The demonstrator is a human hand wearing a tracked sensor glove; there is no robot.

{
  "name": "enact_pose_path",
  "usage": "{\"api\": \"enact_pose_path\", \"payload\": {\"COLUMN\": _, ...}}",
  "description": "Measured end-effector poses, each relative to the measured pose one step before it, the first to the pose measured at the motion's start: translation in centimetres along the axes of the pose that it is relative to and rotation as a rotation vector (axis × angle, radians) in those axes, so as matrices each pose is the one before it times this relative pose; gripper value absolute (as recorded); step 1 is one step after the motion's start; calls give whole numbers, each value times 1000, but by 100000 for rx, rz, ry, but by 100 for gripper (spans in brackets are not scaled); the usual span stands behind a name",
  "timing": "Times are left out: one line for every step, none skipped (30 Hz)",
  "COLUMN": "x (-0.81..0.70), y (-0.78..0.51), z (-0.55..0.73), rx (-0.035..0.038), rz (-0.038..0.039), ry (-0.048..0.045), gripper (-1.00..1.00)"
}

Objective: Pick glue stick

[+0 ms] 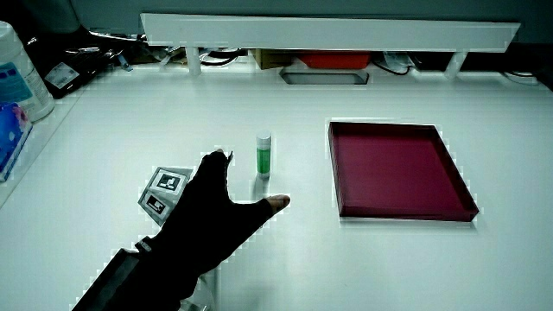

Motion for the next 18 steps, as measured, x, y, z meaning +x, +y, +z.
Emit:
{"api": "enact_pose_path", "payload": {"x": -8, "y": 266, "z": -41, "rx": -234, "rz": 83, "ry": -3679, "gripper": 0}}
{"api": "enact_pose_path", "payload": {"x": -146, "y": 226, "z": 24, "rx": -196, "rz": 4423, "ry": 641, "gripper": 0}}
{"api": "enact_pose_path", "payload": {"x": -103, "y": 309, "z": -7, "rx": 257, "rz": 1508, "ry": 442, "gripper": 0}}
{"api": "enact_pose_path", "payload": {"x": -41, "y": 388, "z": -114, "rx": 115, "rz": -5723, "ry": -4874, "gripper": 0}}
{"api": "enact_pose_path", "payload": {"x": -108, "y": 225, "z": 28, "rx": 289, "rz": 2701, "ry": 2340, "gripper": 0}}
{"api": "enact_pose_path", "payload": {"x": 49, "y": 192, "z": -28, "rx": -817, "rz": 4903, "ry": -174, "gripper": 0}}
{"api": "enact_pose_path", "payload": {"x": -141, "y": 347, "z": -39, "rx": 156, "rz": 1875, "ry": 1100, "gripper": 0}}
{"api": "enact_pose_path", "payload": {"x": 0, "y": 358, "z": -84, "rx": 74, "rz": -2983, "ry": -2871, "gripper": 0}}
{"api": "enact_pose_path", "payload": {"x": -13, "y": 357, "z": -84, "rx": 74, "rz": -2983, "ry": -2871, "gripper": 0}}
{"api": "enact_pose_path", "payload": {"x": -190, "y": 327, "z": -15, "rx": 233, "rz": 386, "ry": 740, "gripper": 0}}
{"api": "enact_pose_path", "payload": {"x": 55, "y": 234, "z": -87, "rx": 156, "rz": 950, "ry": -1886, "gripper": 0}}
{"api": "enact_pose_path", "payload": {"x": -10, "y": 281, "z": -47, "rx": 22, "rz": -438, "ry": 1575, "gripper": 0}}
{"api": "enact_pose_path", "payload": {"x": -133, "y": 335, "z": -125, "rx": 676, "rz": -3398, "ry": -1882, "gripper": 0}}
{"api": "enact_pose_path", "payload": {"x": -177, "y": 243, "z": -87, "rx": -105, "rz": 2201, "ry": -285, "gripper": 0}}
{"api": "enact_pose_path", "payload": {"x": 164, "y": 151, "z": -59, "rx": 405, "rz": 816, "ry": 332, "gripper": 0}}
{"api": "enact_pose_path", "payload": {"x": -74, "y": 247, "z": -78, "rx": 25, "rz": 249, "ry": -608, "gripper": 0}}
{"api": "enact_pose_path", "payload": {"x": -40, "y": 239, "z": -42, "rx": -53, "rz": 456, "ry": 105, "gripper": 0}}
{"api": "enact_pose_path", "payload": {"x": 25, "y": 210, "z": -14, "rx": 766, "rz": 2286, "ry": 1566, "gripper": 0}}
